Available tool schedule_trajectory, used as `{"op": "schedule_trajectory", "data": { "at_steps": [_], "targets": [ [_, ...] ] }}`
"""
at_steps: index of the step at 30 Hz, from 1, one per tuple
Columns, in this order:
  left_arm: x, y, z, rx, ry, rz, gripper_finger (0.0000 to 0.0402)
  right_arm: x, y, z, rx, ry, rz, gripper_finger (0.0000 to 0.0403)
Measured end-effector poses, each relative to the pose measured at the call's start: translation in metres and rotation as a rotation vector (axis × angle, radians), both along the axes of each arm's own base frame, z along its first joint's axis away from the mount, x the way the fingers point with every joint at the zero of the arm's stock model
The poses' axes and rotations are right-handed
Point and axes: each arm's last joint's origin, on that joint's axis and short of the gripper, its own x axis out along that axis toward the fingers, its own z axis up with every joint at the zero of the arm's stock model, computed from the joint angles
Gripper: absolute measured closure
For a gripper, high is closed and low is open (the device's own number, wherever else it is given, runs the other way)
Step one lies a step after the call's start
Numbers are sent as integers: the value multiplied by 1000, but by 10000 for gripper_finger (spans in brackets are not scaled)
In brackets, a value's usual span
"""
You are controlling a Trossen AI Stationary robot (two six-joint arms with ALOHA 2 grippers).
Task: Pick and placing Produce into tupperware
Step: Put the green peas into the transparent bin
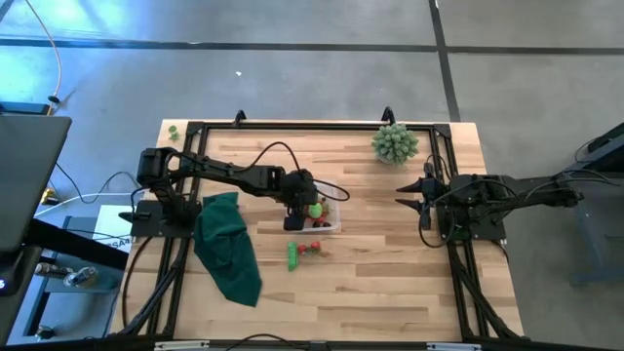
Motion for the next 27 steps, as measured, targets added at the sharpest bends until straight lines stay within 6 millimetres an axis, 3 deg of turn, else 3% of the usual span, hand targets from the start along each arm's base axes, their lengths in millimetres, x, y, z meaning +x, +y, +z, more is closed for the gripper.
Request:
{"op": "schedule_trajectory", "data": {
  "at_steps": [8,17,21,27],
  "targets": [
    [-5,1,15,-11,-11,27,92,0,0,0,0,0,0,279],
    [-30,3,79,-69,-57,138,110,0,0,0,-1,4,0,279],
    [-51,-5,105,-161,-91,215,119,0,0,-1,-1,6,-1,279],
    [-72,-37,128,-252,-115,326,126,0,0,-1,-2,10,0,279]
  ]
}}
